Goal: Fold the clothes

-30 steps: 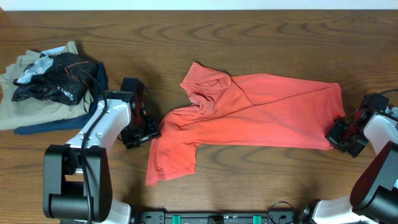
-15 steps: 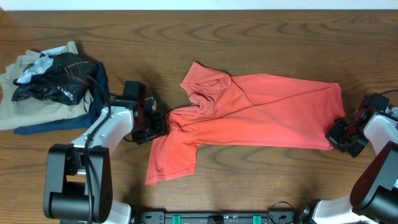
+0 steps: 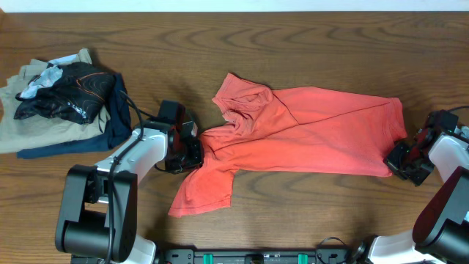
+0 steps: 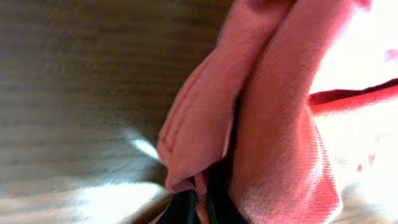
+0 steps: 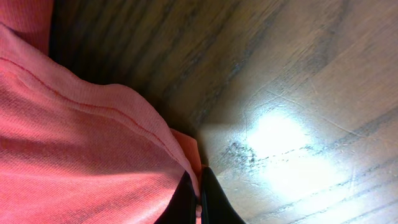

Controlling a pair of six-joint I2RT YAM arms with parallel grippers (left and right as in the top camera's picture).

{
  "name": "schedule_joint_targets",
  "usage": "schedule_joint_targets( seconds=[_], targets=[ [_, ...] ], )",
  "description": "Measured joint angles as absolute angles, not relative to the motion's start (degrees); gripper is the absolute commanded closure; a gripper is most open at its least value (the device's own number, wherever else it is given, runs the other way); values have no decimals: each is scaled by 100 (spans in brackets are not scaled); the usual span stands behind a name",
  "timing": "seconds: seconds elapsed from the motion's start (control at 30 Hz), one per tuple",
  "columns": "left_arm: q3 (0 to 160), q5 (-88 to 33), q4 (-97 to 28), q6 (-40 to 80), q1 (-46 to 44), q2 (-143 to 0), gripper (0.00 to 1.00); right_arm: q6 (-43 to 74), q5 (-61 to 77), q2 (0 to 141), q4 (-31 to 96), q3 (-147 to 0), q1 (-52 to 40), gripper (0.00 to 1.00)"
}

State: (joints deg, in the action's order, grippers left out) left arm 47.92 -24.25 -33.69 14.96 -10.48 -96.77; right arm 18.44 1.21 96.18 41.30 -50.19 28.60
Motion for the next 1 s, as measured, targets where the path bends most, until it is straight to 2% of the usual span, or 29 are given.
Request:
schedule_joint_targets(
  seconds=[0.17,0.3,0.6,1.0],
  targets=[
    [5118,-2305,-4086,1474,-847,-9548,94,1675,545,9649,4757,-5306,2875,99],
    [5830,-2244,-4595,1472,-600,-8960,94,1562,705,9614,5690,-6073,2875,99],
    [6858,-2508,-4786,1476,-75,-7247,94,1044,958,9039,7371,-8162,2875,99],
    [8121,-2735,-5140,1680,628,-6123,94,644,1160,8329,8729,-10379,2875,99]
  ],
)
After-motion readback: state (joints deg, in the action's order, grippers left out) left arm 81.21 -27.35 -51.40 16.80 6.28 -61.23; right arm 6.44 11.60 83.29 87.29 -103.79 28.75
